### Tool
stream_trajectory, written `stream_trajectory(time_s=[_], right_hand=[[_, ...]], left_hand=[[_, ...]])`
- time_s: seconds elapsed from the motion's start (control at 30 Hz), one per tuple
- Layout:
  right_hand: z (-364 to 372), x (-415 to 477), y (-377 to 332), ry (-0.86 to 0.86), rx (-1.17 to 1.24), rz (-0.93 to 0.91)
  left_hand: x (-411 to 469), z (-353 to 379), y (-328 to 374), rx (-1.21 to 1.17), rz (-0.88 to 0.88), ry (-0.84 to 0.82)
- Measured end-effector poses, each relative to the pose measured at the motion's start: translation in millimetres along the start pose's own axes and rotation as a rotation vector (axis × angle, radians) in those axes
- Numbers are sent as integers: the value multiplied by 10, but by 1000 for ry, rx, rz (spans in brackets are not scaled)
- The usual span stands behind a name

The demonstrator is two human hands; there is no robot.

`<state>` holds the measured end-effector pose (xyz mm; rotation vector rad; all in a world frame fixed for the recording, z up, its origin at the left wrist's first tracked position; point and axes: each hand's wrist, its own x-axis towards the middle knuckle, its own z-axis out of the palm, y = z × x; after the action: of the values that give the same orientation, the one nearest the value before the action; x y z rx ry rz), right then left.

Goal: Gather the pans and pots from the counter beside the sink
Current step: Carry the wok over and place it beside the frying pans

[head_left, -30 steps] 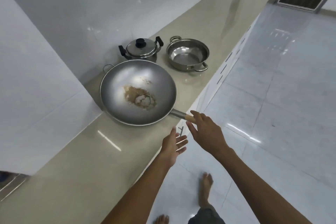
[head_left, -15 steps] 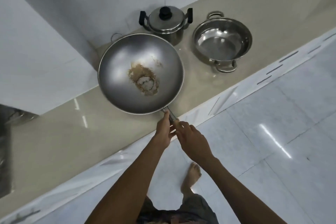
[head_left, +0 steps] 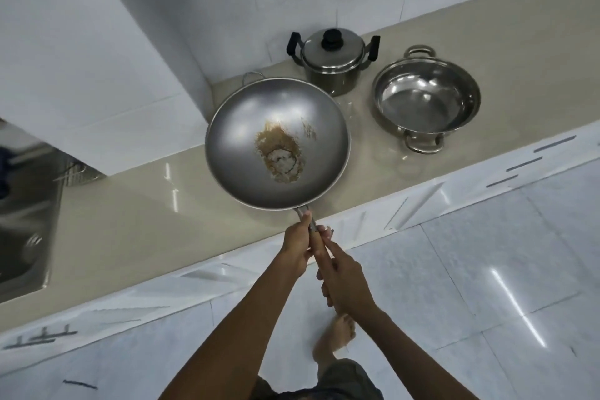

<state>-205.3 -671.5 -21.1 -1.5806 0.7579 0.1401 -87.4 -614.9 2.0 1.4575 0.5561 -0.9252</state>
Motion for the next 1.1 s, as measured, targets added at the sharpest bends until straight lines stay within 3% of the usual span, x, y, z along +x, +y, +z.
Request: stream_trajectory(time_s=[0.27,0.47,0.67,1.1], right_hand=[[493,-617,170,-52,-81,6],[1337,-1492,197,-127,-221,-168],[2416,-2397,130,-366,-263,-218],[5271,-3290,-606,-794,-432,-298]], left_hand=[[-484,-750,-429,-35,56,-9],[-1027,-1840,-928,-142,121,21],[-1779,-3222,-1390,-335,164,184],[-2794,-6145,-1481,-567,300,682]])
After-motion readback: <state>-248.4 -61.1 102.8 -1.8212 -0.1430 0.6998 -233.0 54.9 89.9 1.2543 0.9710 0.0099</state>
